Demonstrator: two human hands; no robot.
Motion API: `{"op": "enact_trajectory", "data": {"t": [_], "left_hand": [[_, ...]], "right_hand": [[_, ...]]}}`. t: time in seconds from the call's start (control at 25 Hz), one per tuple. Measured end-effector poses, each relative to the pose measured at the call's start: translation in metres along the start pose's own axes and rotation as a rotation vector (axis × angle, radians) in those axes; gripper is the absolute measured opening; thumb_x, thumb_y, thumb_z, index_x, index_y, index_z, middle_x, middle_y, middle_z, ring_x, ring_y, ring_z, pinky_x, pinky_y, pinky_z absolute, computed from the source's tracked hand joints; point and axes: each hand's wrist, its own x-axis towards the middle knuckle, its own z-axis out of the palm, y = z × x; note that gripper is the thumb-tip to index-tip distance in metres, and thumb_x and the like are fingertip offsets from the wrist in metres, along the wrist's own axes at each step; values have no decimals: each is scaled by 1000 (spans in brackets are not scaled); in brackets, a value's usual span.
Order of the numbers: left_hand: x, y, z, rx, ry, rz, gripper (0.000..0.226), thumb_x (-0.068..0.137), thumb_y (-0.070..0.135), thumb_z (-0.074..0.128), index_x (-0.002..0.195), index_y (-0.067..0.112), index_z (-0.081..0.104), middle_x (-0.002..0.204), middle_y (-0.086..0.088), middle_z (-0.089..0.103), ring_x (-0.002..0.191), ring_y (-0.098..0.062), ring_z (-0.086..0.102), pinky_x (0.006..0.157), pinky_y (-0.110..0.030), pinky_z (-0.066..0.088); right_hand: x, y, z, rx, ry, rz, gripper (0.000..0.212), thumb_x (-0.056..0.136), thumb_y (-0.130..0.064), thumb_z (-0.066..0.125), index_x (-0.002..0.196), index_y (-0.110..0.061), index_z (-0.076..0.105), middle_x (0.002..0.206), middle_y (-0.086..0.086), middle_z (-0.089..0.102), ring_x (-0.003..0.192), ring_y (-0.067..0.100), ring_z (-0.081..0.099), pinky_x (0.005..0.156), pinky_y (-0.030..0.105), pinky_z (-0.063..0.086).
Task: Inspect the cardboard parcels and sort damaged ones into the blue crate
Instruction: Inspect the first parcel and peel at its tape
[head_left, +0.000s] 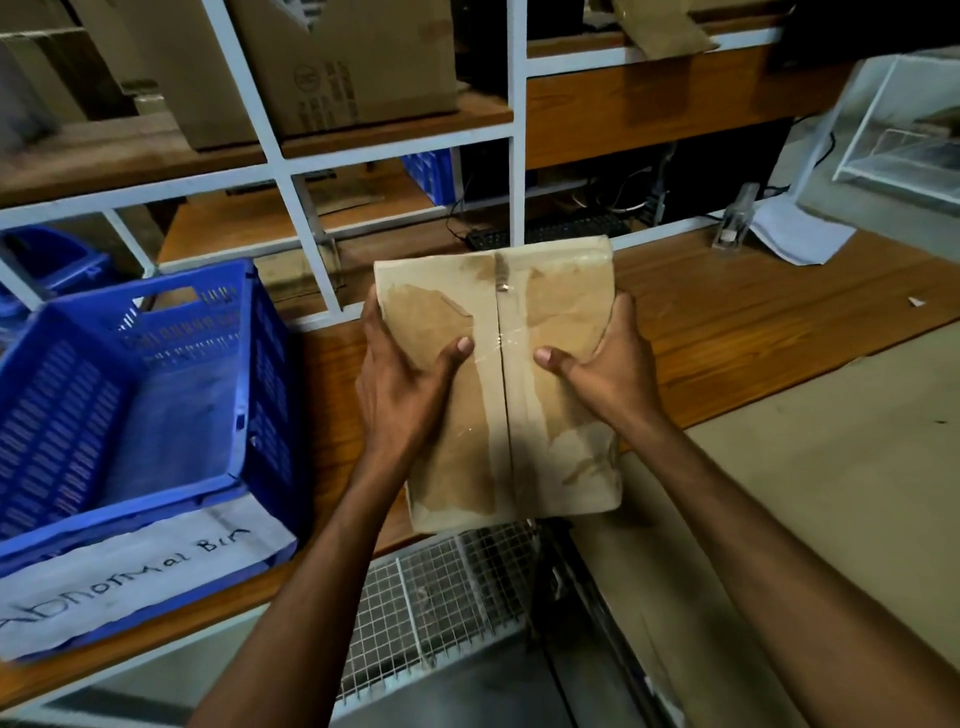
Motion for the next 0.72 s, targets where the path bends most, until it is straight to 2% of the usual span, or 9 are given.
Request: {"op": "enact_trajectory", "data": {"t": [0.04,0.08,0.16,0.2,0.36,0.44,0.52,0.64,0.72], "left_hand": [[2,0,2,-8,4,1,110,83,65,76,161,37,4,159,-8,41,138,-34,49,112,-52,40],[3,2,3,-13,4,1,107,83,62,77,159,33,7,159,-8,41,137,-32,50,112,-51,42],[2,0,4,-17,-45,0,108,81,57,81,155,30,8,158,-8,38,132,-24,49,111,-46,43],[-2,-3,2,-12,-80,-9,110,80,56,83,156,32,7,158,-8,37,129,-21,47,108,-42,41],[-17,-22,4,43,-53,-41,107,81,64,77,159,41,8,155,-7,45,129,-32,55,97,-41,45],[-23,-27,7,79,-91,-38,116,78,68,78,160,37,3,159,-6,39,128,-34,57,91,-38,46],[-33,-33,12,110,-126,-44,122,77,69,78,161,36,-3,165,-6,33,131,-36,54,93,-41,50],[-35,-41,15,141,-137,-74,118,82,67,74,163,36,-7,167,-5,30,138,-36,49,95,-40,43],[-31,-44,13,115,-202,-70,124,81,67,75,162,36,-12,170,-4,24,142,-35,44,99,-41,44]], "right_hand": [[-1,2,3,-17,39,-6,89,78,-40,88,143,-20,32,135,4,56,112,18,54,67,21,44],[0,4,4,-9,34,-6,88,78,-43,87,143,-19,32,134,4,57,114,21,57,68,24,47],[0,10,2,18,-65,22,92,77,-40,89,144,-21,29,134,4,57,119,27,59,82,37,55],[-2,16,1,23,-112,40,92,77,-35,89,145,-22,28,133,3,57,120,27,59,85,39,55],[-8,30,10,27,-50,35,80,84,-31,84,145,-22,33,136,4,58,119,25,59,72,25,47],[-9,31,13,37,-112,55,86,84,-33,84,150,-24,28,138,2,56,121,23,57,79,28,47],[-15,36,16,13,-135,63,96,82,-31,86,154,-26,24,140,1,55,123,23,55,89,34,46],[-18,47,24,4,-67,60,95,84,-33,84,157,-27,24,143,3,56,126,26,56,95,37,48],[-17,48,24,59,-142,91,98,84,-34,84,158,-28,20,144,3,55,127,27,56,98,40,49]]}}
